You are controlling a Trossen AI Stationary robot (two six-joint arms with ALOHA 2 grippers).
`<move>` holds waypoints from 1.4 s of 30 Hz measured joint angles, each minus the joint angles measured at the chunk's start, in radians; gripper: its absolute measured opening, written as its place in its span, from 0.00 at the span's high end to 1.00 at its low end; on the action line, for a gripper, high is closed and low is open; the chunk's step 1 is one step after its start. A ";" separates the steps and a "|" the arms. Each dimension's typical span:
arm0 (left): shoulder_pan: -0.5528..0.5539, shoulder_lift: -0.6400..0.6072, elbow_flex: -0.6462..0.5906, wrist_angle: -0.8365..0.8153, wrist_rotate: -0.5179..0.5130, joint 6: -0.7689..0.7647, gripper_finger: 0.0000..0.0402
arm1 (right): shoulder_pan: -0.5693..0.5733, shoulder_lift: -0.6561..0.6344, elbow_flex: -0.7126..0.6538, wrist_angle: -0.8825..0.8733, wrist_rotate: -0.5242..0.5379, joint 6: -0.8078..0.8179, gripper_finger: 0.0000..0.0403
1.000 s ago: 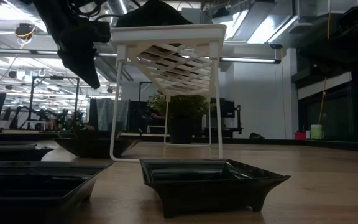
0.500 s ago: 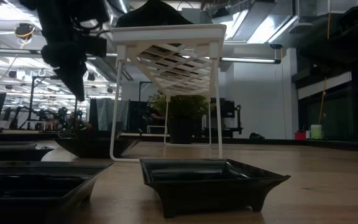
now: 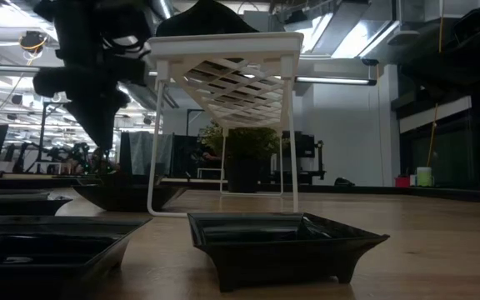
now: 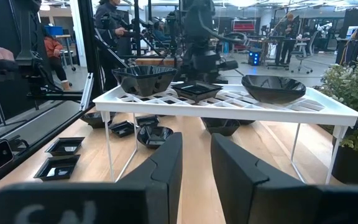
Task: Pick & Place Mini shaped plates
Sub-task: Stack the top distorted square plate on top of the distorted square plate on the shelf
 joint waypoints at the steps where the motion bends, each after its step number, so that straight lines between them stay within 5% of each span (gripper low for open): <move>1: -0.010 0.000 0.000 0.012 0.001 0.005 0.85 | 0.000 0.000 0.000 0.000 0.000 0.000 0.79; 18: -0.138 0.053 0.000 0.112 -0.020 -0.085 0.73 | 0.000 0.000 0.000 0.000 0.000 0.000 0.79; 23: -0.152 0.133 0.000 0.130 -0.100 -0.089 0.69 | 0.000 0.001 0.000 0.000 0.000 0.000 0.79; 42: -0.151 0.233 0.000 0.140 -0.140 -0.106 0.70 | 0.000 0.001 0.000 0.000 0.000 0.000 0.79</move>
